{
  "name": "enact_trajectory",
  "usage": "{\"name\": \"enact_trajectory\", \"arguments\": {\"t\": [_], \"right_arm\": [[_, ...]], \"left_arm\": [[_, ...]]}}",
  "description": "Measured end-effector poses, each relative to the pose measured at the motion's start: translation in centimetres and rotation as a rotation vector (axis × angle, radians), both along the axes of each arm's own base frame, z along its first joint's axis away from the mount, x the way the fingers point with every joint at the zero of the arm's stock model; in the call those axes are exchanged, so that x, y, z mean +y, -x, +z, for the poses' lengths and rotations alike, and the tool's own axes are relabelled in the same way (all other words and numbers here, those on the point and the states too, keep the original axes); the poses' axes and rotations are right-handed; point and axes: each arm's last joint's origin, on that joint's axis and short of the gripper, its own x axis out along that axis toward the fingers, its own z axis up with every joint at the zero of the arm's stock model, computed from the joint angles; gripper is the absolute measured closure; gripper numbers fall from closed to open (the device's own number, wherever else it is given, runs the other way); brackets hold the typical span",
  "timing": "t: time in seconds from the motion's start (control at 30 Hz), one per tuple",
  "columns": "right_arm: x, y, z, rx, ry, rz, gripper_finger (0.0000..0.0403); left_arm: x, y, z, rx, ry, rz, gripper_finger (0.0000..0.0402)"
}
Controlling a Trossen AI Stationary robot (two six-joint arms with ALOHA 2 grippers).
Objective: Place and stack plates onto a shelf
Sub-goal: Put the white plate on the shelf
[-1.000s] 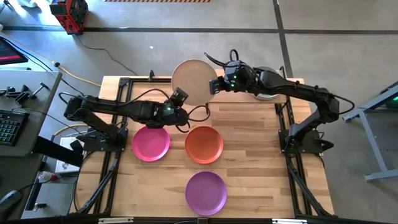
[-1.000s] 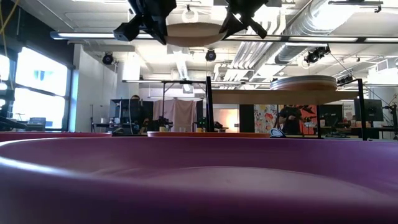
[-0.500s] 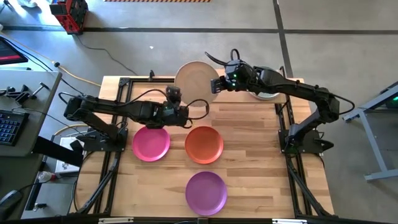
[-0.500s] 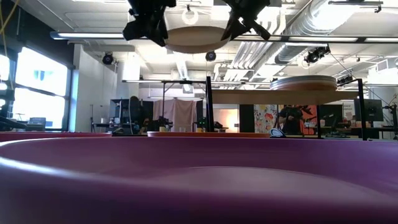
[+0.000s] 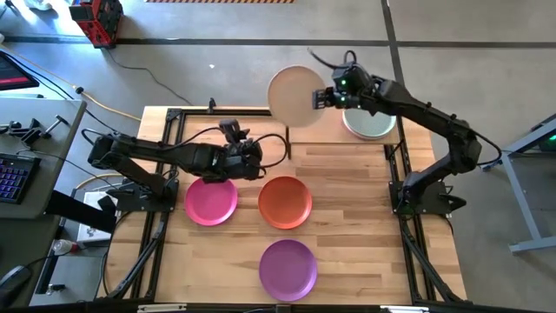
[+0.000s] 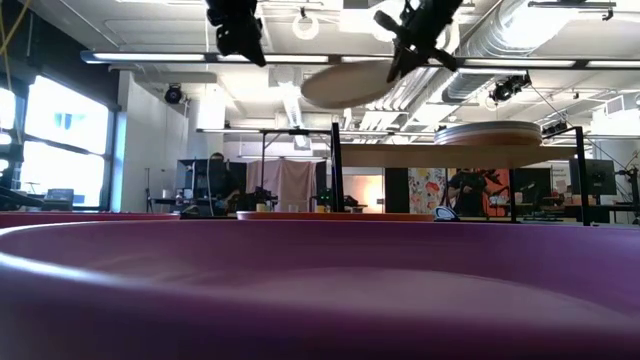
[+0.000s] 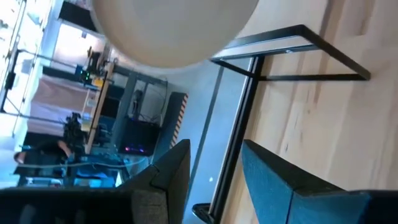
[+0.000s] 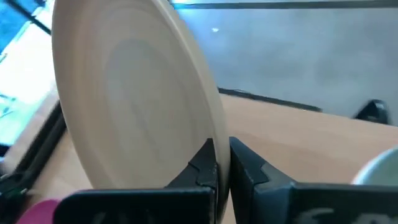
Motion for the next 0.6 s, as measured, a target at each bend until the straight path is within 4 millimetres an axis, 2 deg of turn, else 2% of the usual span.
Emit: {"name": "enact_trajectory", "arguments": {"t": [0.3, 0.6], "right_arm": [[-2.9, 3.4, -1.1, 0.125, -0.115, -0.037, 0.0402], [-4.6, 5.4, -1.8, 0.164, -0.215, -0.005, 0.0402]], "left_arm": [[2.4, 0.1, 0.0, -0.032, 0.01, 0.098, 0.0269], [5.4, 0.4, -0.1, -0.035, 0.051, 0.177, 0.027]]}}
